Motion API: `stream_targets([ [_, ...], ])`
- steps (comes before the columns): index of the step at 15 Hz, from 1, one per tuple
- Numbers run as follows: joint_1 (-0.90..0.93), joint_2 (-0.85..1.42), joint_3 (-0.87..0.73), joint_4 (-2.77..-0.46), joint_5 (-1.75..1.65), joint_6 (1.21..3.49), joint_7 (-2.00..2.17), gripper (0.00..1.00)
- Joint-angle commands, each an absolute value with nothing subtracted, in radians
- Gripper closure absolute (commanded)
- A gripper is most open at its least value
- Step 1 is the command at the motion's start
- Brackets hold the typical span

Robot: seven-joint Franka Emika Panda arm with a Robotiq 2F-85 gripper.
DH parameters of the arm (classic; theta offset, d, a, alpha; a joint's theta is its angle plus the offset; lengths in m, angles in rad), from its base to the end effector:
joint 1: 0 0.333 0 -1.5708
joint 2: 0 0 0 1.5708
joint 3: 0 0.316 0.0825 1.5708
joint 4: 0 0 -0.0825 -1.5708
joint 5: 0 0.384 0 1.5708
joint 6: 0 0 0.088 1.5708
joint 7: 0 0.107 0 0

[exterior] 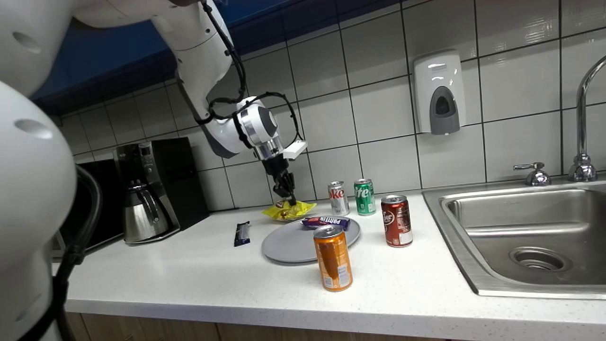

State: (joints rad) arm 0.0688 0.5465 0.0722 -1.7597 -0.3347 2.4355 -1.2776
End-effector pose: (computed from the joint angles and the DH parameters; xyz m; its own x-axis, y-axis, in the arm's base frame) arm 0.6701 0.0895 0.2698 -0.0609 0.9839 -0.1681 0.9825 0.0888 0.1636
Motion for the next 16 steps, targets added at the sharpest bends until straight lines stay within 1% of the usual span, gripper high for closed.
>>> stream_targets([
  [1,0.075,0.573,0.075,-1.705,-0.362,2.409,-1.292,0.72],
  [2,0.076,0.572,0.075,-1.705,-0.363,2.411,-1.291,0.66],
  [10,0.082,0.525,0.075,-1.765,-0.37,2.45,-1.271,0.06],
  [11,0.083,0.518,0.072,-1.775,-0.372,2.457,-1.261,0.0],
  [16,0.083,0.494,0.071,-1.812,-0.363,2.462,-1.228,0.0],
])
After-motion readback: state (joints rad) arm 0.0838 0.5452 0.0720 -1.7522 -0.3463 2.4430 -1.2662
